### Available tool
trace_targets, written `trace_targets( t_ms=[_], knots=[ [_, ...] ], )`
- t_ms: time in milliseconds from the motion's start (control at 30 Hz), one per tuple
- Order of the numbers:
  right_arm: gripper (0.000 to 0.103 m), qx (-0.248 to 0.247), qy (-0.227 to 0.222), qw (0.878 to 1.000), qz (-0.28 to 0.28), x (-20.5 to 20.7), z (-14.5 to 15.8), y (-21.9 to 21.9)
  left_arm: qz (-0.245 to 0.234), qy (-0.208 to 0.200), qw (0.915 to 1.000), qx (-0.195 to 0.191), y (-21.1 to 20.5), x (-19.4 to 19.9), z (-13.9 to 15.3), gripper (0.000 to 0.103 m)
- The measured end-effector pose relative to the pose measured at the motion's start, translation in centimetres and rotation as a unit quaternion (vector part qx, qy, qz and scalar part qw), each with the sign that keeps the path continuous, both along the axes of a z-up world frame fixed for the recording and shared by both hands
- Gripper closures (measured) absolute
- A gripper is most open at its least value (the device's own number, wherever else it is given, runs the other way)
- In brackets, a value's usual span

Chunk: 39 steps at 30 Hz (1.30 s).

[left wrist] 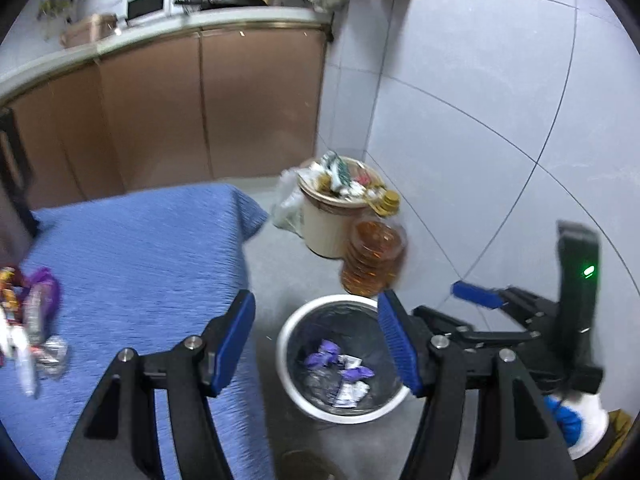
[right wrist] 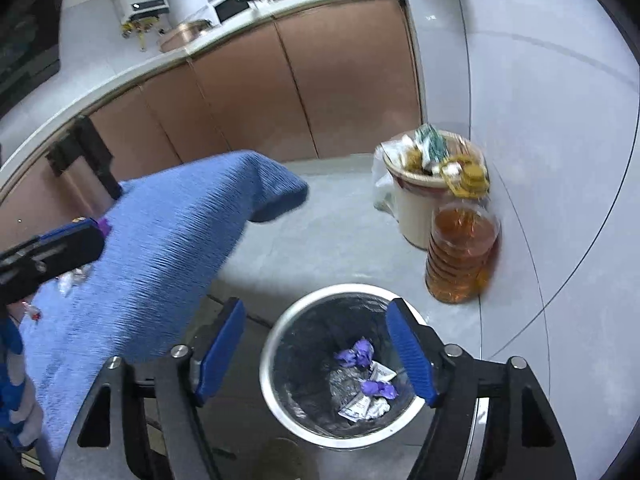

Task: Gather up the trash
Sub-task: 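Carry both purple wrappers over the bin and open both tools to drop them, then grasp a red candy wrapper with the left tool while the right tool grasps a clear plastic bag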

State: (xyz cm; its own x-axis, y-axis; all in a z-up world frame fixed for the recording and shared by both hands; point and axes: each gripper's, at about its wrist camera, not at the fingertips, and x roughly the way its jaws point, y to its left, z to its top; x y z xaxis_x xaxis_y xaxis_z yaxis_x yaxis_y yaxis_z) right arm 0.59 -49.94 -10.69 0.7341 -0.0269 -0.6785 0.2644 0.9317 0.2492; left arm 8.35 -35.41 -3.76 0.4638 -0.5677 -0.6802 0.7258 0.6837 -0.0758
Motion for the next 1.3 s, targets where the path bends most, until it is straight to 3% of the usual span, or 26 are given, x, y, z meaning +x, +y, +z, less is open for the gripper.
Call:
trace_targets(
  t_ms=[233,400,700,900,1100,1300],
  knots=[
    [0.0,-0.038,-0.069,0.997,0.019,-2.1,5.9,4.2,0.036,-0.074,0.9966,0.003,4.9,-2.7,2.9,0.041],
    [0.0,-0.027,-0.107,0.993,0.038,-3.2,9.0,6.6,0.064,-0.113,0.9916,0.002,9.3,-4.3,4.4,0.041],
    [0.0,-0.046,-0.136,0.987,0.076,-3.1,12.7,12.0,0.113,-0.12,0.9864,-0.001,16.4,-5.5,5.9,0.041],
    [0.0,-0.049,-0.119,0.985,0.112,-2.0,13.2,15.4,0.142,-0.129,0.9815,-0.004,20.7,-5.6,5.8,0.04],
    [0.0,-0.06,-0.106,0.982,0.142,-0.5,13.9,19.0,0.18,-0.111,0.9774,-0.012,25.7,-4.0,4.7,0.037],
    [0.0,-0.069,-0.086,0.978,0.178,2.2,13.8,22.3,0.256,-0.094,0.9622,-0.006,32.8,-1.1,2.6,0.037]
  ],
)
